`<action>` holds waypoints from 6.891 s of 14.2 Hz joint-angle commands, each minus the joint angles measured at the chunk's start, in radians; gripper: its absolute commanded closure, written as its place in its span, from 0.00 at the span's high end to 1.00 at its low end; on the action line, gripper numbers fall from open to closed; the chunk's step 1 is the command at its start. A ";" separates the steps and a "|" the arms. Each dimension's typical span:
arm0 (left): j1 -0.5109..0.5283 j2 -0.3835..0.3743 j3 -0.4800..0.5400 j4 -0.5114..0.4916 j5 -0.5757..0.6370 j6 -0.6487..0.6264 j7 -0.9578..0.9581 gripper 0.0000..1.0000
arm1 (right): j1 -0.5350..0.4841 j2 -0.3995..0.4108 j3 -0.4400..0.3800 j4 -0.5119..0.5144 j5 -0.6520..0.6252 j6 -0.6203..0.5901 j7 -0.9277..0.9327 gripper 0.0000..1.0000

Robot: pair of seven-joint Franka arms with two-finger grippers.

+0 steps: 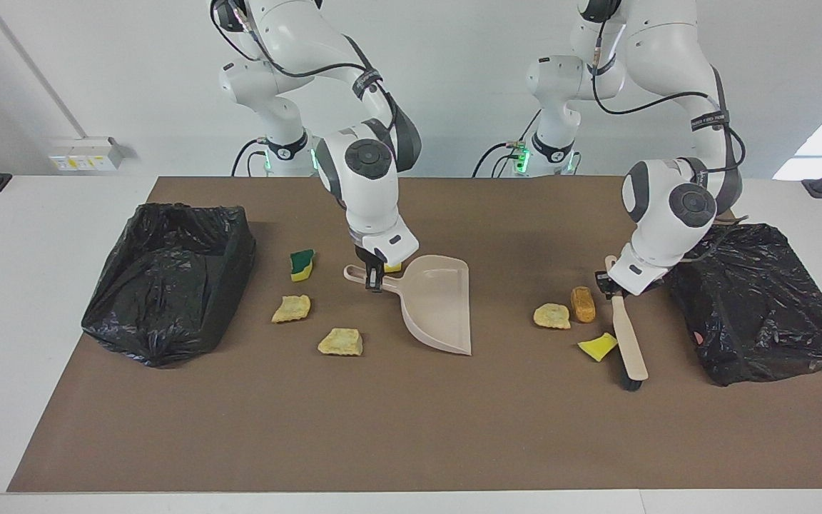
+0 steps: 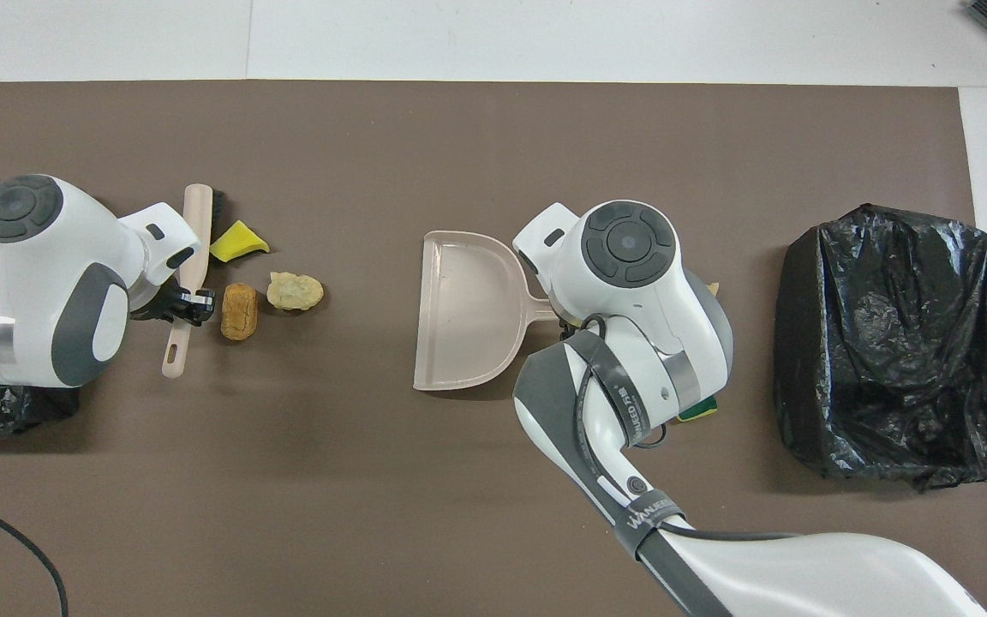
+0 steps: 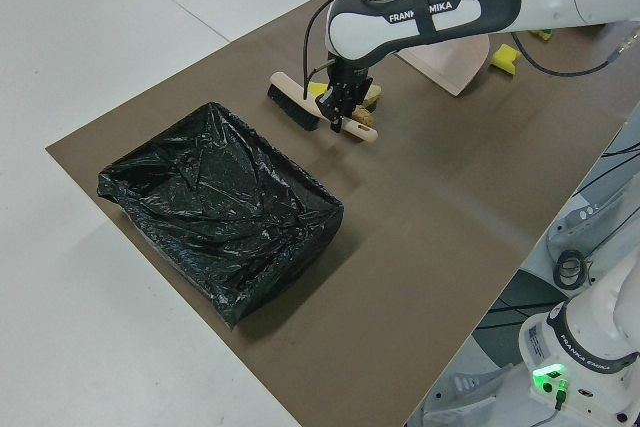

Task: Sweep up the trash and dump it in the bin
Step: 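Sweep the debris into the dustpan with the brush in the left gripper, then sweep the remaining bread chunk into the dustpan with the left gripper, then carry the loaded dustpan over the bin with the right gripper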

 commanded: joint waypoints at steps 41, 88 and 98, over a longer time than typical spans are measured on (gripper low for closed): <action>-0.193 -0.333 0.015 -0.368 -0.288 -0.092 -0.414 0.00 | 0.030 0.005 0.008 -0.057 0.005 0.047 -0.136 0.00; -0.591 -0.400 -0.095 -0.495 -0.201 0.110 -0.604 0.23 | -0.804 -0.300 -0.012 0.086 -0.357 -0.407 -0.699 0.00; -0.476 -0.359 -0.089 -0.397 -0.202 0.096 -0.581 1.00 | -0.791 -0.337 0.003 0.026 -0.633 -0.419 -0.575 0.00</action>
